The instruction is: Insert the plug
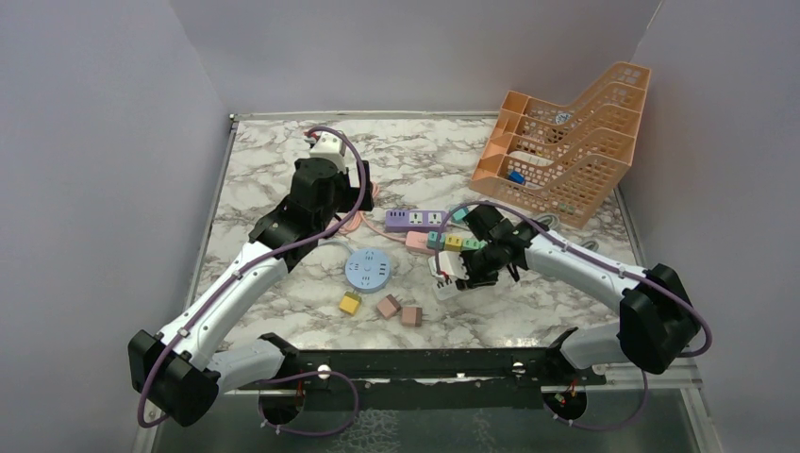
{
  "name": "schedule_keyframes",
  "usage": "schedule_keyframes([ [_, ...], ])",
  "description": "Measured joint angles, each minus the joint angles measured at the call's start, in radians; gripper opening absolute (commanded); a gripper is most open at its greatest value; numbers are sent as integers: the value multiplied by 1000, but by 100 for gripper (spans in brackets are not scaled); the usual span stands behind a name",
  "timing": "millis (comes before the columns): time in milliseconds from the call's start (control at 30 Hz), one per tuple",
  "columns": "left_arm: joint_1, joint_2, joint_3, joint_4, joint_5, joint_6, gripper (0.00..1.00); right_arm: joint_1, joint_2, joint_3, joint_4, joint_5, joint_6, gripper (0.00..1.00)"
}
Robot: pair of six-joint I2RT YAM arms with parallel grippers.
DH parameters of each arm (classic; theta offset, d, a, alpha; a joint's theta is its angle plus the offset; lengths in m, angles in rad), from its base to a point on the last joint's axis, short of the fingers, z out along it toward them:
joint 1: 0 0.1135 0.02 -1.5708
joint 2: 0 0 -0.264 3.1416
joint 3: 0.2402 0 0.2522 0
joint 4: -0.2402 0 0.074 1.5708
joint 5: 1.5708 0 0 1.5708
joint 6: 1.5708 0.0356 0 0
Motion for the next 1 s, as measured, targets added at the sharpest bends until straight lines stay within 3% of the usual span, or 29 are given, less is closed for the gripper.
schedule_keyframes([
  [267,0,1,-2,6,-5,8,95,19,12,-6,7,41,26,3],
  [433,0,1,-11,7,-7,11,96,20,10,3,8,47,48,18],
  [500,0,1,-13,7,-7,11,97,20,7,7,8,48,60,31],
  [567,0,4,-14,8,-7,11,98,20,-1,15,3,50,71,50],
  [633,0,9,-15,9,-7,10,99,20,0,16,27,53,89,82],
  [667,0,12,-17,10,-7,10,99,17,1,16,34,50,96,93],
  [1000,9,72,-69,-70,-19,-36,95,6,-217,18,182,19,245,97],
])
